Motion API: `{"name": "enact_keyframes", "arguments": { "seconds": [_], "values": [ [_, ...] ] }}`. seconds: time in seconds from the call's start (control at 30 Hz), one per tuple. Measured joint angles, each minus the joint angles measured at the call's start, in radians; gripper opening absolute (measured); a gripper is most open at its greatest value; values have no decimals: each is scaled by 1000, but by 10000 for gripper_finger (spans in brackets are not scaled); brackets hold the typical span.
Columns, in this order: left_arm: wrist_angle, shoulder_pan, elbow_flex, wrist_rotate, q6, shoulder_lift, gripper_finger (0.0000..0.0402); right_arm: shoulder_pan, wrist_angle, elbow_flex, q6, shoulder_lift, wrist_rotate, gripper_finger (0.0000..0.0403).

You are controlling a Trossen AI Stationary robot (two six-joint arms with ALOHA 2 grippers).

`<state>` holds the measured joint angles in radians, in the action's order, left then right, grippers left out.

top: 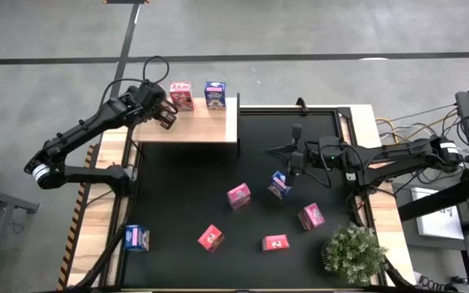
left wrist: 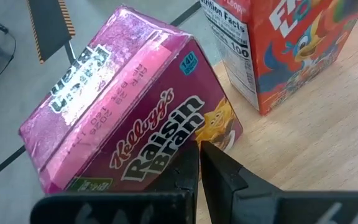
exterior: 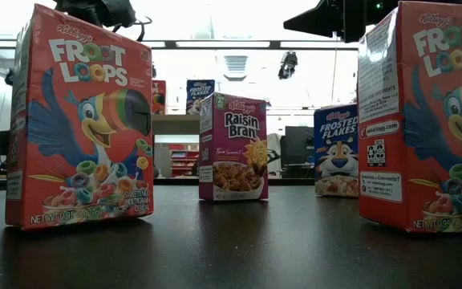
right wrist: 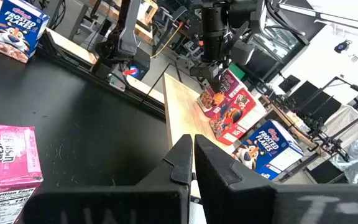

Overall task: Stack cereal on shelf
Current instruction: Put the left purple cereal box on the shelf

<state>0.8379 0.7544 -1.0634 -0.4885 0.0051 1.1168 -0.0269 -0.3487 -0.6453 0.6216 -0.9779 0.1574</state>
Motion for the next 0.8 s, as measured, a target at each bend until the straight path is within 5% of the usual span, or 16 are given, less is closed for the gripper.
{"name": "enact_keyframes", "arguments": {
  "seconds": [0.8],
  "values": [
    [85,0,0,-45,35,-1,1,0,0,0,2,0,0,9]
  ]
}}
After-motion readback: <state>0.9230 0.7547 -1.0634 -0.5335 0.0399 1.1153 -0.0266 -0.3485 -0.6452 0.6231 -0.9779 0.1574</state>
